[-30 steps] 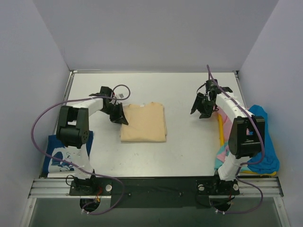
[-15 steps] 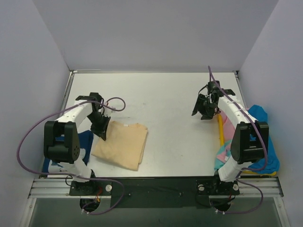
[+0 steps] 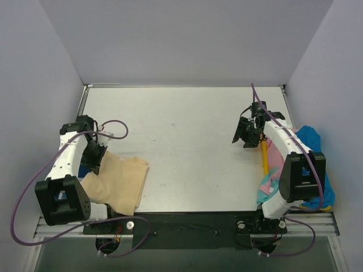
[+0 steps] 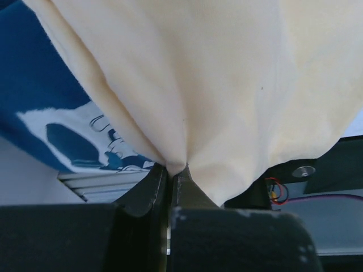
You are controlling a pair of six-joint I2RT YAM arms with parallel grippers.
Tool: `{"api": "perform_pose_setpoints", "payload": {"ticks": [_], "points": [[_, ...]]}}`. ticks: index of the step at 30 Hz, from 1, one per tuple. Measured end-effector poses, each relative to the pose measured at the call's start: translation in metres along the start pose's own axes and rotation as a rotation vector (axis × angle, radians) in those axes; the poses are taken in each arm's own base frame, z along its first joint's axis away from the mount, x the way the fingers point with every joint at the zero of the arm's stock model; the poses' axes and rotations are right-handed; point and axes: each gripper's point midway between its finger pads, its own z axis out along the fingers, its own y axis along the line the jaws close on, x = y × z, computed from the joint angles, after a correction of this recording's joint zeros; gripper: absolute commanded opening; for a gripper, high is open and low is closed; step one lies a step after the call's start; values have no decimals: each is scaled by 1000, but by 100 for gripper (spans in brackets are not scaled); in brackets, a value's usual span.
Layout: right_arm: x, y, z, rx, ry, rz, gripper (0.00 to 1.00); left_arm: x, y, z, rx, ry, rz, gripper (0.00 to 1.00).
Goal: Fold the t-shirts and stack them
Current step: Put the neatly folded tshirt into the corner of the board with the left arm
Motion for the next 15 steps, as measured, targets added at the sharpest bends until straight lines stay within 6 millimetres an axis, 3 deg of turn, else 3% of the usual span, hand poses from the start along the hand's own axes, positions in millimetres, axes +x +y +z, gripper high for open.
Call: {"api": "perform_pose_setpoints", "payload": {"ticks": [6,15], "points": [[2,-4,-1,2,-3,-3,50,16,31,-22,-131,-55,-21,0],[7,-9,-4,0,-11,-11,50,31,57,-40,-278,-69,-13,0]]}}
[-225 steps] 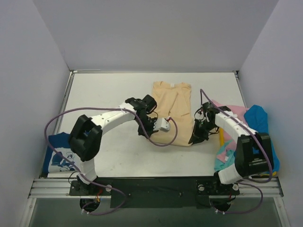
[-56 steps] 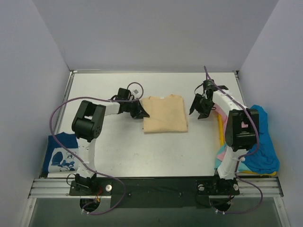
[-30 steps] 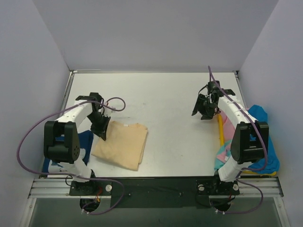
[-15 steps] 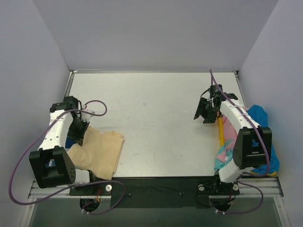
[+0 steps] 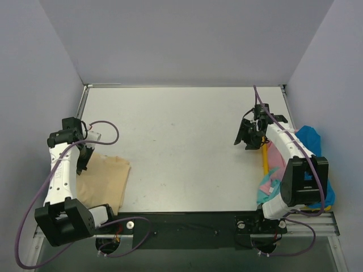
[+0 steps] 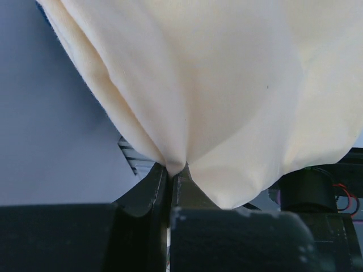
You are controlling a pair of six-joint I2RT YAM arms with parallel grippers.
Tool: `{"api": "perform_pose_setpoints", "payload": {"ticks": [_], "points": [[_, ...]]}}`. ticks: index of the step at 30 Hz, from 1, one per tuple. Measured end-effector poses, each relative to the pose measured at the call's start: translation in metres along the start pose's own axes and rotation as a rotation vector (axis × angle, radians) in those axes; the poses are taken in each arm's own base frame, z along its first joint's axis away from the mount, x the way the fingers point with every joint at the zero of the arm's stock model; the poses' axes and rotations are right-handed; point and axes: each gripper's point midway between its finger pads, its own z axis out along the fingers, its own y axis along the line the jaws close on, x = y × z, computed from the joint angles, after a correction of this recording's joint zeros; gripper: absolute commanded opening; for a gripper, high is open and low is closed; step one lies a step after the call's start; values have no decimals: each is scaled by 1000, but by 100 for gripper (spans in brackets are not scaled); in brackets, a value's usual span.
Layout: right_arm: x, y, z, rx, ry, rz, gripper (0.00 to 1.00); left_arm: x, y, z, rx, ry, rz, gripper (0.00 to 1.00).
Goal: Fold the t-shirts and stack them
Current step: Put the neatly folded tshirt into the corner of the board with the left arm
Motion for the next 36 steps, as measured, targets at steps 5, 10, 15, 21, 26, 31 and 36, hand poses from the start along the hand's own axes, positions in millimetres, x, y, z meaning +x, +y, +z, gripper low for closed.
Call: {"api": "perform_pose_setpoints", "payload": {"ticks": [5,10,15,21,26,31,36], "points": [[0,1,-1,-7,-7,0,51,1,15,-4,-68,2,23,0],[0,0,-2,-8,-8,1,52,-2,37,-7,-166,7,28,0],[0,0,-7,-16,-27,1,52,-13,64,-10,-280,6,15,0],[-2,4,-11,-33,-43,-2,52,-22,83,-2,-371,24,-26,0],[-2,5,-11,-41,-42,-3,52,-21,88,10,-415,44,-76,0],[-2,8,-11,-55,-41,-7,52,-14,97,22,-512,73,-86,0],[-2,10,-11,-71,-37,-7,52,0,99,37,-589,149,-59,0]]}}
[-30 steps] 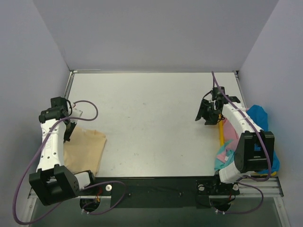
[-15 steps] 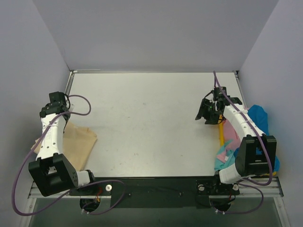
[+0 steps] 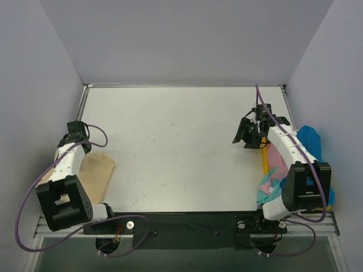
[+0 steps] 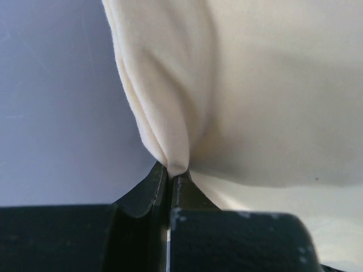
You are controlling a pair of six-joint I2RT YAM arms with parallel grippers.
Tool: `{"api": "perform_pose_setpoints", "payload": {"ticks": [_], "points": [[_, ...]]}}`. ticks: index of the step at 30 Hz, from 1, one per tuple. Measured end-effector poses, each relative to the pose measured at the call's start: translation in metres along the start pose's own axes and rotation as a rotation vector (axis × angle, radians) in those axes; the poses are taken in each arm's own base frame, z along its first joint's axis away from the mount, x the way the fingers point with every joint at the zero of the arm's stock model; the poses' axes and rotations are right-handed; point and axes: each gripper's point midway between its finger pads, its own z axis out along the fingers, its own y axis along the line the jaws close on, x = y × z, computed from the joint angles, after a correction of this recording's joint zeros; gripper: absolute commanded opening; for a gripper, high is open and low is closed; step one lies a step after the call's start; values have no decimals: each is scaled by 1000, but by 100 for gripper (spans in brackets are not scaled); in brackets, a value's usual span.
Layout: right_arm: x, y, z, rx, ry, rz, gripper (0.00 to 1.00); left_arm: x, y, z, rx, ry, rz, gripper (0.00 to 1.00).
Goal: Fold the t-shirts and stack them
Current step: Put the neatly folded tshirt into the corner of the board with the left arm
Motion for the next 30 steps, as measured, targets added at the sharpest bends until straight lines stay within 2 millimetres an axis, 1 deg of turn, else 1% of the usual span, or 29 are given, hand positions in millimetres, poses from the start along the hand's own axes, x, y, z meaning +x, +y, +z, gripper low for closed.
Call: {"api": "perform_pose_setpoints", "payload": {"ticks": [4,8,9,10,11,17,18,19,21,22,24,27,29,30], "points": [[0,2,0,-11,1,-1,52,4,-4,13,-63,41,29,0],[0,3,0,-17,3,-1,52,17,-14,24,-113,83,107,0],[0,3,0,-17,4,-1,52,20,-15,26,-123,92,127,25],[0,3,0,-18,4,-1,52,21,-15,27,-133,102,143,40],[0,3,0,-18,4,0,52,22,-15,28,-141,109,158,88],[2,5,1,-30,13,1,52,28,-5,28,-197,177,234,89],[2,6,1,-33,14,0,52,28,-2,27,-204,181,242,89],[2,6,1,-34,14,0,52,27,0,25,-208,181,250,86],[2,6,1,-34,14,0,52,22,8,21,-210,164,241,50],[2,6,1,-35,14,0,52,16,13,18,-205,142,217,17],[2,6,1,-36,15,0,52,1,26,11,-188,80,151,0],[3,6,3,-36,25,2,52,-22,37,2,-143,-9,66,0],[5,5,7,-32,37,5,52,-34,35,3,-101,-46,30,0],[5,4,9,-30,42,6,52,-39,31,6,-81,-51,22,0]]}}
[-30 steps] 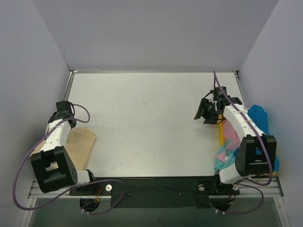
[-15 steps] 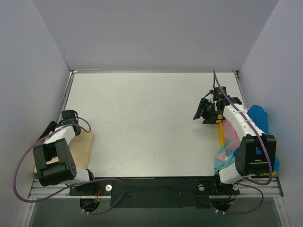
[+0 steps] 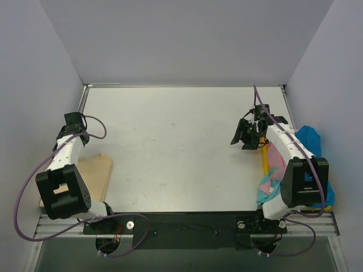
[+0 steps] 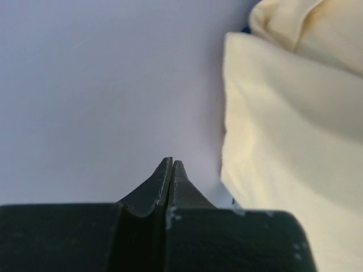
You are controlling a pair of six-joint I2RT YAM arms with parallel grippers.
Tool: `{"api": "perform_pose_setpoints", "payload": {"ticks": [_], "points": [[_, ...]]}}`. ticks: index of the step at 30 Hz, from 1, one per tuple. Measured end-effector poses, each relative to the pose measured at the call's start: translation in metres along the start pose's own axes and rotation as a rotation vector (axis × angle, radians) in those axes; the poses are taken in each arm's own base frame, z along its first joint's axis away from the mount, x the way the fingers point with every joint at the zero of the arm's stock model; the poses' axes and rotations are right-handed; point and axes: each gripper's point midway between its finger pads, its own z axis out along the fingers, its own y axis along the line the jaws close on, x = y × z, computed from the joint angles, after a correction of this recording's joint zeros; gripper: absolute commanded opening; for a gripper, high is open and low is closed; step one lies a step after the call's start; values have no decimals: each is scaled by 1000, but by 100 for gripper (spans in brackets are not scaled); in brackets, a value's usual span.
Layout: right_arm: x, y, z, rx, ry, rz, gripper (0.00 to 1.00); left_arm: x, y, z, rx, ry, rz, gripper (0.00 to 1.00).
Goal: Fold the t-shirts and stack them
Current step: Put the neatly folded tshirt into the corner of the board with the left arm
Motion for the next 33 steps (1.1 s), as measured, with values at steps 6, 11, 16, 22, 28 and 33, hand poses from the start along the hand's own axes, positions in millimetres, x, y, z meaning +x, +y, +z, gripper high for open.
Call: {"api": "perform_pose_setpoints", "payload": {"ticks": [6,11,16,22,28,33], "points": [[1,-1,2,4,9,2,52,-5,-63,41,128,102,110,0],[2,-2,2,9,10,3,52,5,-106,67,180,198,200,0],[2,-4,-1,22,5,1,52,0,-102,66,168,192,148,6],[-5,-5,-15,32,-55,-17,57,-42,-67,37,233,35,-47,45],[-13,-4,-40,12,-216,-48,66,-120,-36,-66,358,-399,-220,62],[-6,-10,-53,-4,-355,-76,73,-160,-86,-172,626,-735,-152,77]]}}
